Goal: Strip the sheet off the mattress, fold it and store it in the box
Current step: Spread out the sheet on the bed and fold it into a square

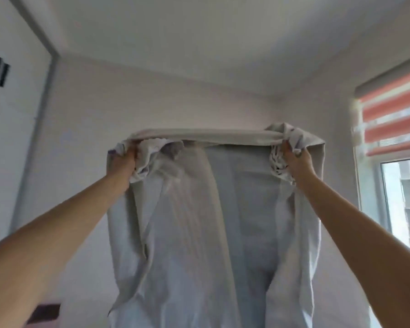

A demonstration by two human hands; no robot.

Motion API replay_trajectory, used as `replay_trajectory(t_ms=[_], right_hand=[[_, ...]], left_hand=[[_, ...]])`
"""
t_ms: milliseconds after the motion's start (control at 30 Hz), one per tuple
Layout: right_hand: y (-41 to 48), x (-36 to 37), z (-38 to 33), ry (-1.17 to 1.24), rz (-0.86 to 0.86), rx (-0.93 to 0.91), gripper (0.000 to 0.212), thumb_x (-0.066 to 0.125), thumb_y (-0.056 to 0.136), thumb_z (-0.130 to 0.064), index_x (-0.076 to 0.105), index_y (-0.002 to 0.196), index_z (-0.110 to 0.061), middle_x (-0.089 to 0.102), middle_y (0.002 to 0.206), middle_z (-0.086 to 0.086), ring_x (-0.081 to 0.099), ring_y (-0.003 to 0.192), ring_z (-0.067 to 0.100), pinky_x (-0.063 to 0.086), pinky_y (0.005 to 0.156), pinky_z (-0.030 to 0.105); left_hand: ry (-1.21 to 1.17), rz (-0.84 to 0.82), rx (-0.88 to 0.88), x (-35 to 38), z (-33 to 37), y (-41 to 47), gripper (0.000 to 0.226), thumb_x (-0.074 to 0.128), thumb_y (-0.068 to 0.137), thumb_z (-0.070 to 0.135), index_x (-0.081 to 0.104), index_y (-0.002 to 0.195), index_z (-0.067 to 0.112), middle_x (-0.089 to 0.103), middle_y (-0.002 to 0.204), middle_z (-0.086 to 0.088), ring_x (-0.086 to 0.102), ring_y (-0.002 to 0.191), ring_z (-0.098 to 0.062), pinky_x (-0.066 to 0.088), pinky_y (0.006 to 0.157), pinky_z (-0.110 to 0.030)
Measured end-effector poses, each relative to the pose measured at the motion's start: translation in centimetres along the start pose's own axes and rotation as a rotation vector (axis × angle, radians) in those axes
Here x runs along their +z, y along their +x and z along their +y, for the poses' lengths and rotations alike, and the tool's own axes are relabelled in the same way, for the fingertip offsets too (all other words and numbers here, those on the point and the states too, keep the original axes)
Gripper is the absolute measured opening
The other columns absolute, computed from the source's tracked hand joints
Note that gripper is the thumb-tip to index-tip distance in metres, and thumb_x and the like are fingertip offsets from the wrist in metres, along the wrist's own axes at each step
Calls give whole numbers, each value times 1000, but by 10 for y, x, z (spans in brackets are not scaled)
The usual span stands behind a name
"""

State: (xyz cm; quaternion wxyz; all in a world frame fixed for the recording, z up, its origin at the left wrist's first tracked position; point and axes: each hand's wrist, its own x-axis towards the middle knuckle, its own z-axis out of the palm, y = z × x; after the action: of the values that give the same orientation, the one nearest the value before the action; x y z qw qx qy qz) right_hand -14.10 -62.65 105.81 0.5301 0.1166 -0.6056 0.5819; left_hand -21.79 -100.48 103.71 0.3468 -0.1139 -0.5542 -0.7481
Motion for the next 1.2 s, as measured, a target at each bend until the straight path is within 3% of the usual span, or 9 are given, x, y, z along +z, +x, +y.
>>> replay_trajectory(t_ms=[100, 200, 333, 400, 567, 933, 1033, 1100, 1200], right_hand=[[-3, -16, 42, -56, -46, 49, 28, 68, 82, -49, 58, 84, -22, 62, 90, 6, 63, 82, 14, 51, 75, 17], [-23, -42, 76, -139, -70, 119, 44, 70, 74, -58, 60, 100, -24, 62, 110, 15, 62, 101, 27, 48, 97, 39], [-85, -63, 73, -164, 1, 233, 15, 60, 93, -30, 54, 95, -17, 59, 81, -2, 58, 76, 11, 50, 74, 17], [-126, -80, 81, -194, 10, 304, 18, 58, 94, -31, 53, 96, -15, 56, 78, -6, 54, 71, 5, 48, 75, 20], [-236, -126, 103, -303, 2, 428, 18, 60, 92, -37, 56, 80, -23, 60, 81, -1, 59, 85, 19, 52, 83, 36], [-479, -182, 67, -437, 52, 632, 16, 60, 92, -33, 57, 96, -18, 59, 83, -4, 57, 77, 9, 51, 69, 25], [-513, -185, 46, -469, 71, 636, 8, 60, 93, -31, 55, 90, -26, 56, 81, -8, 55, 75, 6, 46, 64, 20], [-534, -188, 33, -496, 81, 659, 13, 60, 92, -37, 58, 92, -24, 59, 83, -6, 57, 76, 8, 46, 63, 20], [-560, -202, 25, -588, 119, 690, 30, 59, 91, -42, 62, 97, -12, 62, 88, 4, 59, 81, 18, 42, 62, 25]], left_hand=[[14, 1, -137, -8, -38, 11, 45, 48, 84, 44, 50, 103, 3, 44, 79, -18, 40, 73, -31, 51, 64, -56], [-23, -41, -184, -15, -62, -18, 14, 44, 95, 28, 48, 88, 16, 46, 71, -12, 42, 69, -28, 39, 45, -24], [123, -172, -194, -35, -92, -60, 24, 49, 95, 31, 54, 100, 8, 46, 68, -18, 42, 52, -25, 38, 41, -23], [211, -212, -233, -59, -113, -93, 22, 53, 93, 33, 56, 95, 12, 59, 88, -29, 50, 60, -26, 40, 57, -29], [428, -260, -335, -119, -152, -175, 48, 53, 94, 36, 47, 134, 9, 56, 122, -8, 54, 111, -25, 39, 85, -28], [960, -350, -383, -267, -184, -335, 50, 56, 91, 39, 53, 123, 1, 45, 130, -18, 43, 120, -35, 38, 96, -38], [885, -345, -284, -296, -177, -364, 54, 62, 88, 30, 46, 134, 8, 43, 140, -13, 40, 128, -30, 35, 101, -36], [794, -380, -328, -309, -165, -382, 45, 61, 87, 28, 54, 126, 6, 55, 124, -13, 51, 115, -28, 42, 90, -35], [781, -423, -505, -321, -149, -407, 31, 59, 83, 35, 57, 80, 5, 57, 85, -13, 54, 83, -26, 36, 63, -33]])
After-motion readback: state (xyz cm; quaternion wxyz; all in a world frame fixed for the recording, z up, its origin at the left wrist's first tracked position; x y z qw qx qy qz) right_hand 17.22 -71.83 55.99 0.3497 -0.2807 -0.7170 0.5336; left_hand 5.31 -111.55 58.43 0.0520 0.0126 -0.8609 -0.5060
